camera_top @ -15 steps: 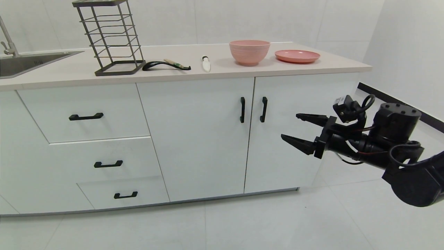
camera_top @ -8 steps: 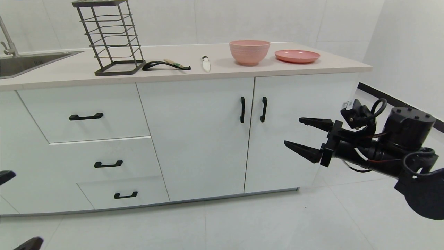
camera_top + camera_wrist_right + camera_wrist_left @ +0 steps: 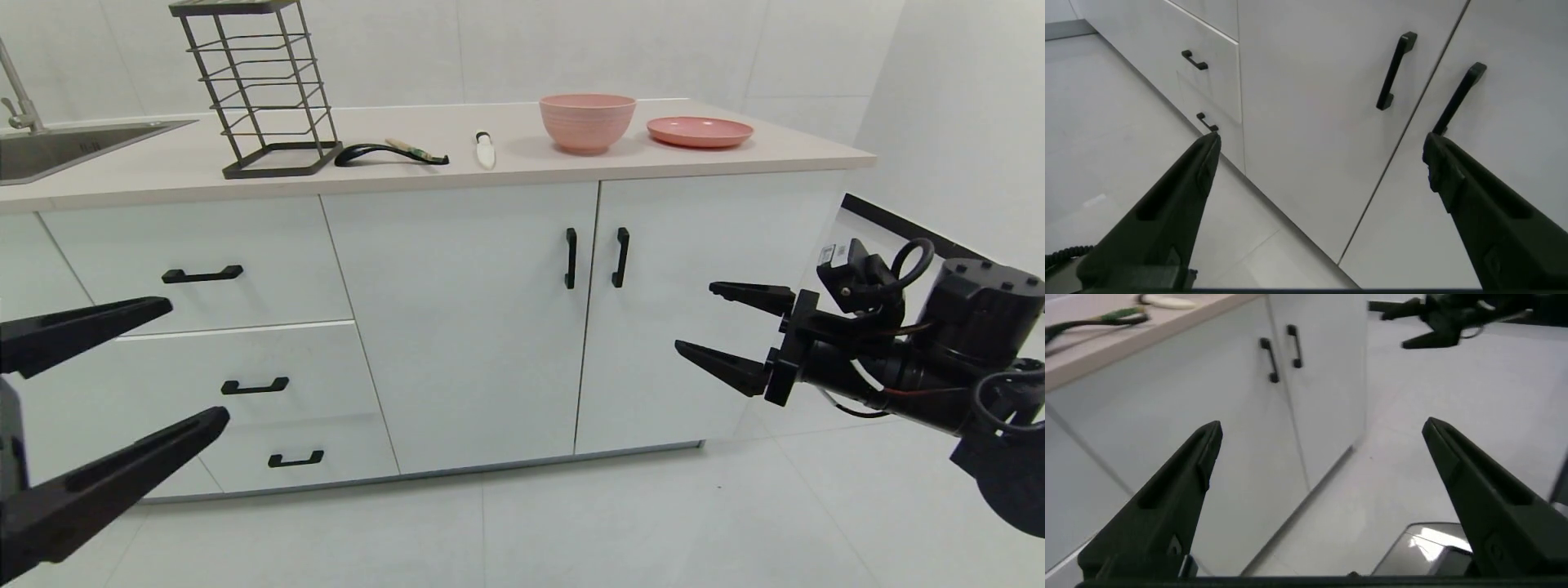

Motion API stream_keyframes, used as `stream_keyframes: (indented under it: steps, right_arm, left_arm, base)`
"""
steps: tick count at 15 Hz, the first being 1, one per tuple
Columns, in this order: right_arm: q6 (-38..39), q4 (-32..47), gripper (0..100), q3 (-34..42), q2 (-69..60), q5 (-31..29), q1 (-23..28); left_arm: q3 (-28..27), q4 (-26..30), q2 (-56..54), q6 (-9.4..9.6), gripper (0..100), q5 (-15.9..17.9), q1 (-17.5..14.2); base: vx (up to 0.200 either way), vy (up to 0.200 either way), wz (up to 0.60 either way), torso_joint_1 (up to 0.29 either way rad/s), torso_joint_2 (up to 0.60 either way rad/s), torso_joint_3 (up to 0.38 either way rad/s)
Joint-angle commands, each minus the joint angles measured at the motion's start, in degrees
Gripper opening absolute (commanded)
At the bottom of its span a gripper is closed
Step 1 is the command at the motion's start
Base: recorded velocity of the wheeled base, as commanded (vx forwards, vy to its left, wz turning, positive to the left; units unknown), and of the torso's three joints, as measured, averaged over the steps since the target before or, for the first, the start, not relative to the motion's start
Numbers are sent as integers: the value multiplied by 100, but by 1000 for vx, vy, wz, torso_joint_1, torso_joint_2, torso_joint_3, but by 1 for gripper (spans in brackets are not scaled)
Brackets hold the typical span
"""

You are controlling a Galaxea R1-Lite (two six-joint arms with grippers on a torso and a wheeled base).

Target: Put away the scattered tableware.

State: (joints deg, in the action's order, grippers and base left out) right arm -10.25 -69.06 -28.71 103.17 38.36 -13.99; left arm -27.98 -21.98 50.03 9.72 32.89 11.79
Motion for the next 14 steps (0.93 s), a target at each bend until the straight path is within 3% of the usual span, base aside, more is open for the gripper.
stream_keyframes:
  steps: [1,4,6,9,11,12,14]
  right_arm:
    - [-3,-2,100,6,-7,4,-7]
    - [-21,-2,100,14,10,4,-7]
    - [-29,-2,100,6,19,4,20]
    - [-38,-2,100,6,10,4,64]
    - [-38,-29,100,6,10,4,72]
    - [-29,-108,100,41,10,4,90]
    - [-29,-187,100,85,10,4,107]
  left_arm:
    - [-147,-70,684,-14,100,-2,676]
    - [-401,-360,1580,74,100,-11,1089]
    - [-683,-940,2345,549,100,7,1247]
    - [-1210,-1247,3171,874,100,200,1669]
    - [-1377,-1652,3725,1006,100,631,1722]
    - [-1377,-1880,3944,1103,100,701,1686]
    - [-1421,-1950,4155,1120,100,701,1713]
  base:
    - [0,0,0,0,0,0]
    - [0,0,0,0,0,0]
    - [0,0,0,0,0,0]
    - [0,0,0,0,0,0]
    - [0,0,0,0,0,0]
    - [0,0,0,0,0,0]
    - [0,0,0,0,0,0]
